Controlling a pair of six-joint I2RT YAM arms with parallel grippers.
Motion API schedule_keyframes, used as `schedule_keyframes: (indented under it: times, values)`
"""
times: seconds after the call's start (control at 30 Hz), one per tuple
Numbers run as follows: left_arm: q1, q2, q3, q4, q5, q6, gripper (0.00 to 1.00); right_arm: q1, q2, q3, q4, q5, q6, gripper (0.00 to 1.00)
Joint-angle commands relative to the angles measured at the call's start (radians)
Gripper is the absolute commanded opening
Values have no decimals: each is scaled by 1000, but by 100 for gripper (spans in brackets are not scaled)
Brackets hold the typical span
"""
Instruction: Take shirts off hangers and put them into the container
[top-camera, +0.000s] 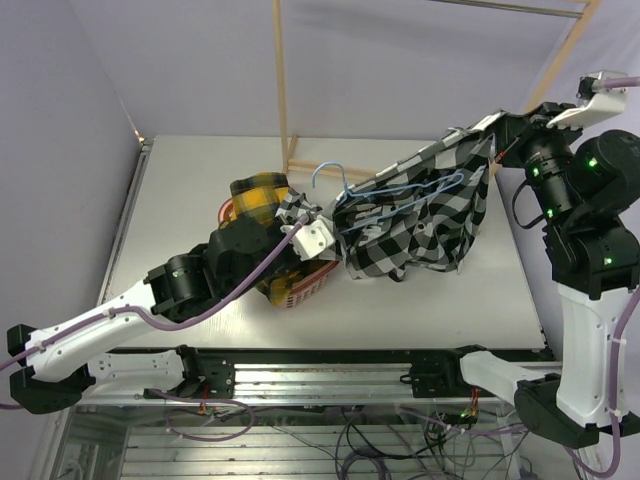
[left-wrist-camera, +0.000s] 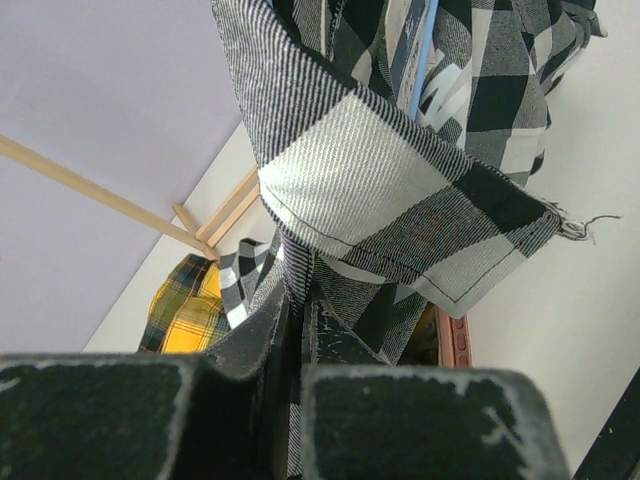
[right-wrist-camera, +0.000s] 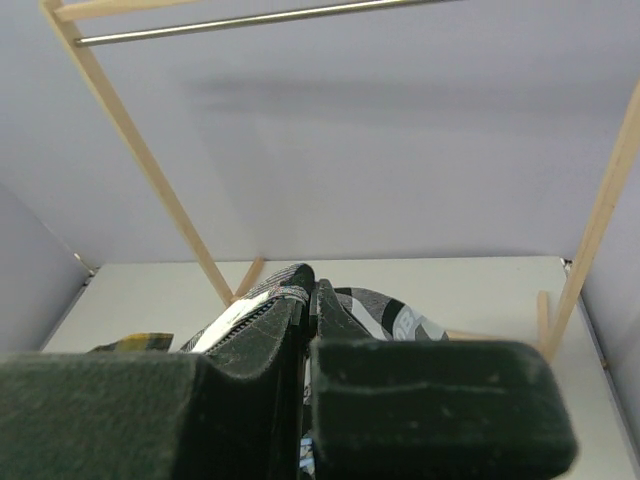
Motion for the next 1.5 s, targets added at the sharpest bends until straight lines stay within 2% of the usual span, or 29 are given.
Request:
schedule_keyframes:
  times: [0.0,0.33,0.43,0.47,0.57,0.73,1.03,1.27,1.47]
  values:
    - [8,-36,-13,-39,1,14,7,-23,-32,39,128,59,-7,0]
    - [8,-35,43,-6,91,36,7,-23,39,-56,80,-41,-34,1]
    - [8,-15,58,-7,95,59,7,-23,15,-56,59,-77,-45,41]
    - [8,-5,64,-11,95,68,7,-24,10,-42,38,-96,-54,46]
    - [7,34,85,-22,107,96,7,-24,-9,21,-50,-162,-75,53]
    - [8,103,159,-57,167,128,7,-20,-73,80,-226,-314,-135,54]
    - [8,138,266,-142,233,132,7,-12,-240,-91,-350,-459,-166,54]
    - [8,131,292,-207,247,120,7,-3,-291,-242,-344,-480,-186,53]
    - [8,130,294,-242,283,101,7,9,-259,-237,-327,-524,-207,52]
